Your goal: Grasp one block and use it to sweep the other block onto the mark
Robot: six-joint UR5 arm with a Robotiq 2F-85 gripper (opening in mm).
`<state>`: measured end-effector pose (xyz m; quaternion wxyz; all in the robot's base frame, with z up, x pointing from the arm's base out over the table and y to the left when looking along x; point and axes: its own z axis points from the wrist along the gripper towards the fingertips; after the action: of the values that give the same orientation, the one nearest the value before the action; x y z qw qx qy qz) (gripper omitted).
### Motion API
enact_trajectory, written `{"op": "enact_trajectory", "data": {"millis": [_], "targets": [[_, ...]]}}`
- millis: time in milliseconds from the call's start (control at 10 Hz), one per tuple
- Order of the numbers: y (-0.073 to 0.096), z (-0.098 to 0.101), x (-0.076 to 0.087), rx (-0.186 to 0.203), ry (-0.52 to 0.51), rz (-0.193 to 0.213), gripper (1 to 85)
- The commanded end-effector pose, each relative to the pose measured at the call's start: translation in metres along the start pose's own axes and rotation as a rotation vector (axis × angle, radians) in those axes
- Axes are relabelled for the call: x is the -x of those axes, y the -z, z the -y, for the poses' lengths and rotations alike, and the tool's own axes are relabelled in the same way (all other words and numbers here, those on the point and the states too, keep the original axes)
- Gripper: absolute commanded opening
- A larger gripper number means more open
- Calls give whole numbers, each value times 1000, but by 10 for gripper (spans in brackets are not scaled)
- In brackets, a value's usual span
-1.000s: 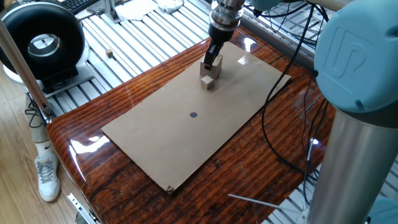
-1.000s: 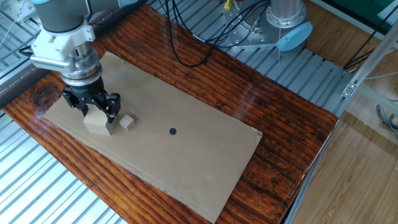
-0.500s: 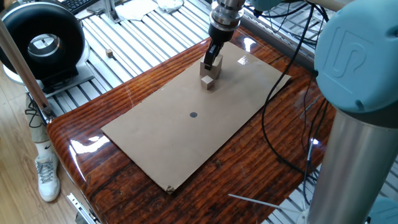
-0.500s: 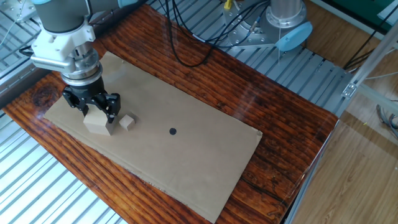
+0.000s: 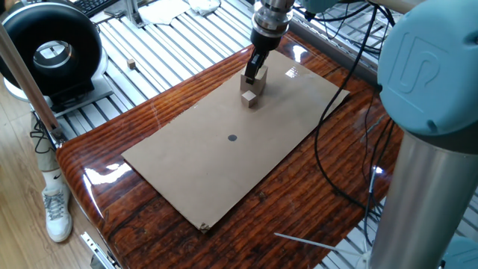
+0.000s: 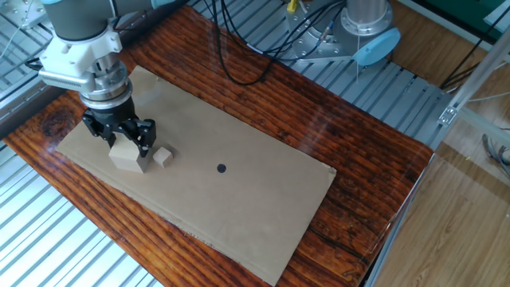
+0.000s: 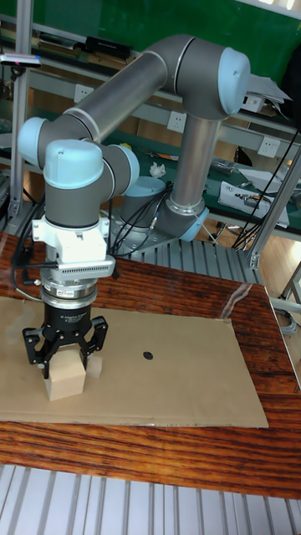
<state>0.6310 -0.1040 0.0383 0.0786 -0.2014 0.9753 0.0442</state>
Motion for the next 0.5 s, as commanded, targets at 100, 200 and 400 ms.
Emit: {"op": "enact_trajectory", "data": {"millis": [100, 200, 400], "targets": [[11, -7, 0, 28, -25, 12, 523], [21, -9, -1, 33, -42, 9, 523], [22, -18, 2, 71, -57, 25, 540]]}}
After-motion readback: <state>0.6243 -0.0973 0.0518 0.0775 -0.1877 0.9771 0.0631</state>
